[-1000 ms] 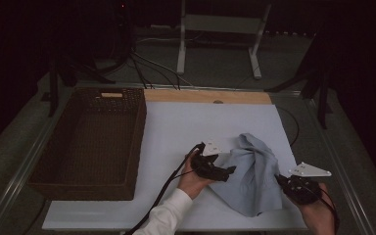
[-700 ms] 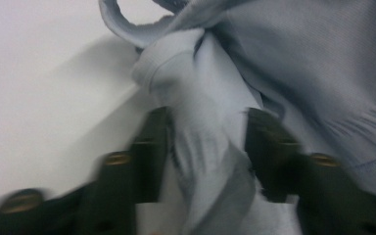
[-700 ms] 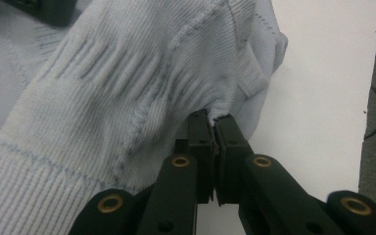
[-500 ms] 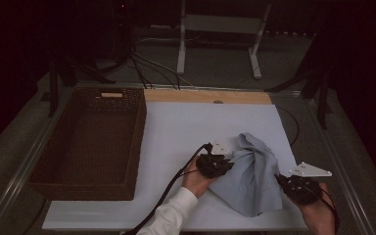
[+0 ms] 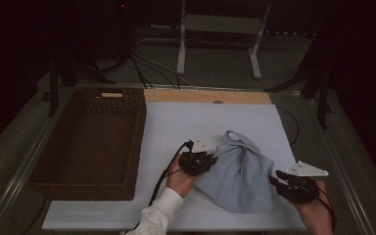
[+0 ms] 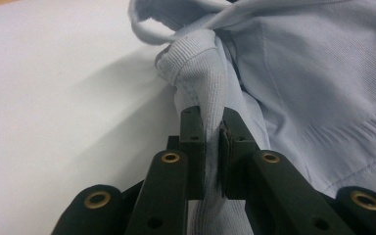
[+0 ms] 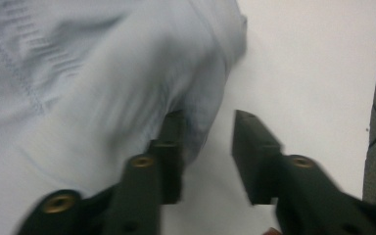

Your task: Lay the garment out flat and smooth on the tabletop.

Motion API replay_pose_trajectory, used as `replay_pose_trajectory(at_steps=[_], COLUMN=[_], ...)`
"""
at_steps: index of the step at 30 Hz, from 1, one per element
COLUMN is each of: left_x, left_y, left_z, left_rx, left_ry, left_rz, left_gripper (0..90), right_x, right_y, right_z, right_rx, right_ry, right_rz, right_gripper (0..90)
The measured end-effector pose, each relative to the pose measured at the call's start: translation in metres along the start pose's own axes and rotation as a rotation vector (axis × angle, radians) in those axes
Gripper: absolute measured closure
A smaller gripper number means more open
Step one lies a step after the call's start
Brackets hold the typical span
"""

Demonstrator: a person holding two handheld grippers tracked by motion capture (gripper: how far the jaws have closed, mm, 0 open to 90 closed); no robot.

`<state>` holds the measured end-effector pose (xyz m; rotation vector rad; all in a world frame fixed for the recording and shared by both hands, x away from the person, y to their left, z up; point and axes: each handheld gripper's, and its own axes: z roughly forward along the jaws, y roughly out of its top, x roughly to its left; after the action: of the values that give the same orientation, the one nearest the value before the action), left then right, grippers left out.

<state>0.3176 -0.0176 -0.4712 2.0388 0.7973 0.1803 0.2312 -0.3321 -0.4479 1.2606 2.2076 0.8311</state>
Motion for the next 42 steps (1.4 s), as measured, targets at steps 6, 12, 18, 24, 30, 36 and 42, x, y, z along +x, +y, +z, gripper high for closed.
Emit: replay_pose_trajectory(at_steps=[6, 12, 18, 24, 30, 36, 42], left_x=[0.002, 0.003, 0.005, 0.006, 0.01, 0.015, 0.022], left_y=[-0.002, -0.003, -0.004, -0.006, -0.01, -0.015, -0.02], left_z=[-0.003, -0.006, -0.01, -0.014, -0.021, -0.03, -0.041], left_rx=[-0.007, -0.004, -0.014, -0.019, -0.026, -0.035, -0.045], left_ry=[0.01, 0.018, 0.021, 0.029, 0.038, 0.049, 0.075], left_rz=[-0.002, 0.006, 0.0, 0.001, -0.006, -0.022, -0.037], left_gripper=[83.2, 83.1, 83.1, 83.2, 83.2, 83.2, 83.1], right_x=[0.001, 0.0, -0.001, 0.005, 0.002, -0.003, -0.007], right_y=[0.011, 0.021, 0.035, 0.051, 0.052, 0.047, 0.045], right_z=[-0.009, -0.009, -0.002, 0.018, 0.035, 0.041, 0.04], right_rx=[-0.048, -0.093, -0.114, -0.086, -0.032, 0.009, -0.002], right_ry=[-0.017, 0.004, 0.013, 0.014, -0.046, -0.015, -0.019], right_rz=[0.001, 0.026, 0.029, -0.015, 0.009, -0.001, 0.004], right_gripper=[42.1, 33.5, 36.0, 47.0, 44.0, 74.3, 86.7])
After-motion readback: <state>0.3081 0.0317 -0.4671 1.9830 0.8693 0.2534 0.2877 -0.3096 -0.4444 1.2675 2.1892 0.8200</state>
